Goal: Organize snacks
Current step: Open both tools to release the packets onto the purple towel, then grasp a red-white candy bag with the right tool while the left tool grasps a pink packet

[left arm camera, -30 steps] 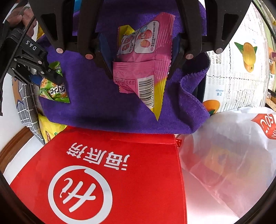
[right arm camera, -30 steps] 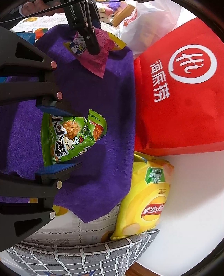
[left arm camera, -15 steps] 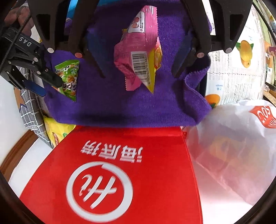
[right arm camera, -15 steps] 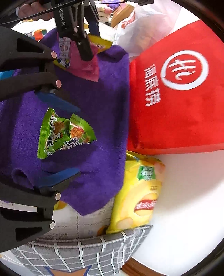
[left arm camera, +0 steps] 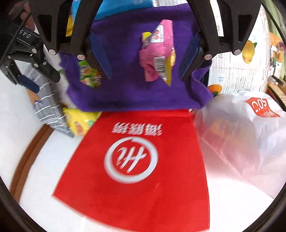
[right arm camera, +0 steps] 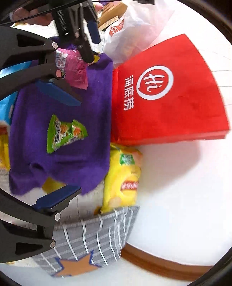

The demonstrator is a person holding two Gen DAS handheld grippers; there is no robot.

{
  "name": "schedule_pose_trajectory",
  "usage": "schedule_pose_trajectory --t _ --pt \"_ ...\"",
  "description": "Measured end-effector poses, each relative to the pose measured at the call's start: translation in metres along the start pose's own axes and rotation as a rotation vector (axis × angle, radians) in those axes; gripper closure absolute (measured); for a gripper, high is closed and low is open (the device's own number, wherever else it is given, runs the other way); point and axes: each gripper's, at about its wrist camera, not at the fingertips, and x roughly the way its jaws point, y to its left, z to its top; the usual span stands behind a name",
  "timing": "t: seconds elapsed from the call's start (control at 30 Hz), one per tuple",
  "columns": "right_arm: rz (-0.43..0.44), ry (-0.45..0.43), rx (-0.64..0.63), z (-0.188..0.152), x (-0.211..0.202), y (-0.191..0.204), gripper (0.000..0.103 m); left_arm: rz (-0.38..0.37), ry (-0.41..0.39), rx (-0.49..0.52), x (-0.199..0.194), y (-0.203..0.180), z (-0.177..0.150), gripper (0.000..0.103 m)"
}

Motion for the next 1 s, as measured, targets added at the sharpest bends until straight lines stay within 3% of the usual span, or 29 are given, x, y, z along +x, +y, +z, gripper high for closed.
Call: schedule_pose_trajectory --t 0.23,0.3,0.37,0.5,0.6,0.83,1.0 --pt "-0.028 -0.101 0.048 -0.017 -0.058 -0.032 0.014 -0.043 -0.102 0.015 -0.054 -0.010 -0.005 0.028" --pt "0.012 -0.118 0.066 -0.025 -0.074 -0.041 0.014 -0.056 -0.109 0.022 -0.066 -0.012 -0.009 0.028" --pt "0.050 -0.108 0.078 -0.030 -0.084 -0.048 0.014 -0.042 -0.123 0.036 -0.076 -0.016 -0.016 0.028" --pt "0.011 -0.121 0.115 -0.046 -0.103 -0.058 0.014 0.012 -0.105 0.042 -0.089 -0.016 -0.032 0.028" --pt "0.046 -0.102 0.142 -0.060 -0.112 -0.061 0.014 0.021 -0.112 0.034 -0.101 -0.011 -0.048 0.028" --pt "0.022 -0.092 0.038 -0.095 -0.128 -0.044 0.015 0.037 -0.122 -0.020 -0.116 0.001 -0.083 0.028" --pt "0.098 -0.027 0.027 -0.119 -0.117 -0.037 0.021 0.039 -0.114 -0.015 -0.123 -0.001 -0.104 0.028"
